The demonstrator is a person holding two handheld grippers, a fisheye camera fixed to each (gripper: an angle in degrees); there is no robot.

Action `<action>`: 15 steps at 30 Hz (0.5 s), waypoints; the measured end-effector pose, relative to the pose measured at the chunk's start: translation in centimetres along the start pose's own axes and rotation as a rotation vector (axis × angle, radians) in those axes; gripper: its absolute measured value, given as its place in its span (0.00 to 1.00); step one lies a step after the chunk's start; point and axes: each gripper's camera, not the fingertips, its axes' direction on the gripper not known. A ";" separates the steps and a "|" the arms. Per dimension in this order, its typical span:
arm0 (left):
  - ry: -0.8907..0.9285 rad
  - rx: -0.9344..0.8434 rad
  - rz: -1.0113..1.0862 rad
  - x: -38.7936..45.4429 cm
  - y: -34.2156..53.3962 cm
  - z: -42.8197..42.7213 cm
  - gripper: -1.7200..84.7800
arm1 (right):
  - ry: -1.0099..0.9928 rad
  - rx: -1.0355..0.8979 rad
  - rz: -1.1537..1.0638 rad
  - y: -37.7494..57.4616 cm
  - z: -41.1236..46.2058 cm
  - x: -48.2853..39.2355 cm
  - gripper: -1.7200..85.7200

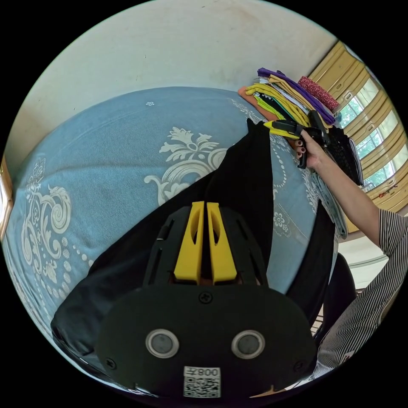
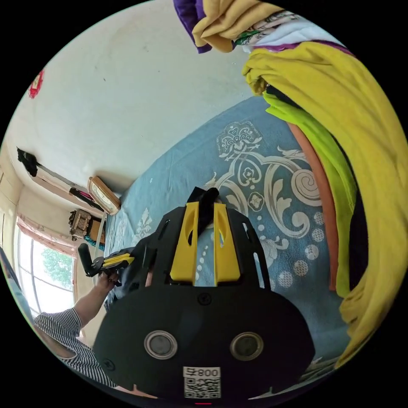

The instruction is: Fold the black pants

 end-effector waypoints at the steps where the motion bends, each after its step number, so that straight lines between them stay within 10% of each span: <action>1: -0.004 0.000 -0.002 0.1 0.1 0.0 0.03 | 0.006 -0.014 0.002 0.0 0.1 -0.1 0.06; 15: 0.069 0.239 -0.009 1.1 4.5 -5.5 0.03 | 0.132 0.152 -0.383 5.1 -12.1 -14.4 0.03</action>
